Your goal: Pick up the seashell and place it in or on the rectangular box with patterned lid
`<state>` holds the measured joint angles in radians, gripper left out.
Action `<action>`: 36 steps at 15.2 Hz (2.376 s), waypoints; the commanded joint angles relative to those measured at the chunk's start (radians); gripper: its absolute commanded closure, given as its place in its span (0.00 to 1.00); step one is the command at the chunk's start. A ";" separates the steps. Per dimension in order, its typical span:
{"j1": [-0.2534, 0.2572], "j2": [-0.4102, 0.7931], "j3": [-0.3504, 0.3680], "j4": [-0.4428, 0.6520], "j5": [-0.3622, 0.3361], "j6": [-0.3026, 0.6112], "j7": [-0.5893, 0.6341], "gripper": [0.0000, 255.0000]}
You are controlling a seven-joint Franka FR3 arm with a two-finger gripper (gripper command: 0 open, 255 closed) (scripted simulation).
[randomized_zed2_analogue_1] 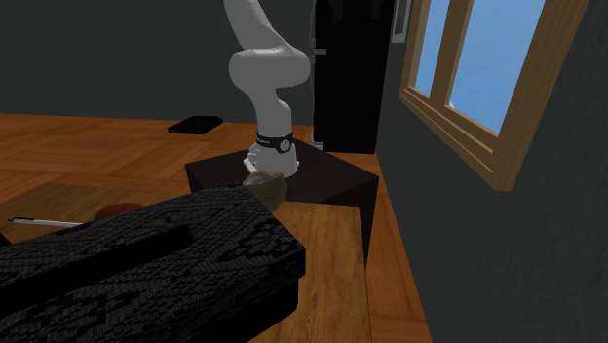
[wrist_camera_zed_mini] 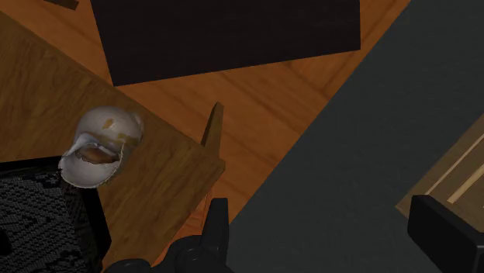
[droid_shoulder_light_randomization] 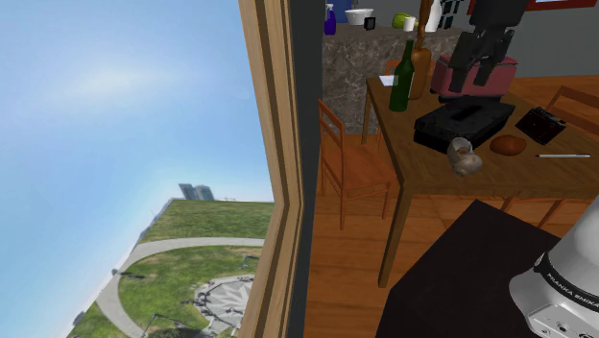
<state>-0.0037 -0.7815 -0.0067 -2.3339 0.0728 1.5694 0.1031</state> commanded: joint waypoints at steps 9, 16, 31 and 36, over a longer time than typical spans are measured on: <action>-0.083 -0.039 -0.073 -0.238 -0.097 0.269 -0.044 0.00; -0.172 0.013 -0.155 -0.389 -0.186 0.540 -0.080 0.00; -0.259 0.292 -0.281 -0.500 -0.276 1.009 -0.121 0.00; -0.258 0.302 -0.282 -0.501 -0.276 1.020 -0.121 0.00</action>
<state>-0.2617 -0.4807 -0.2890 -2.8353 -0.2028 2.5882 -0.0182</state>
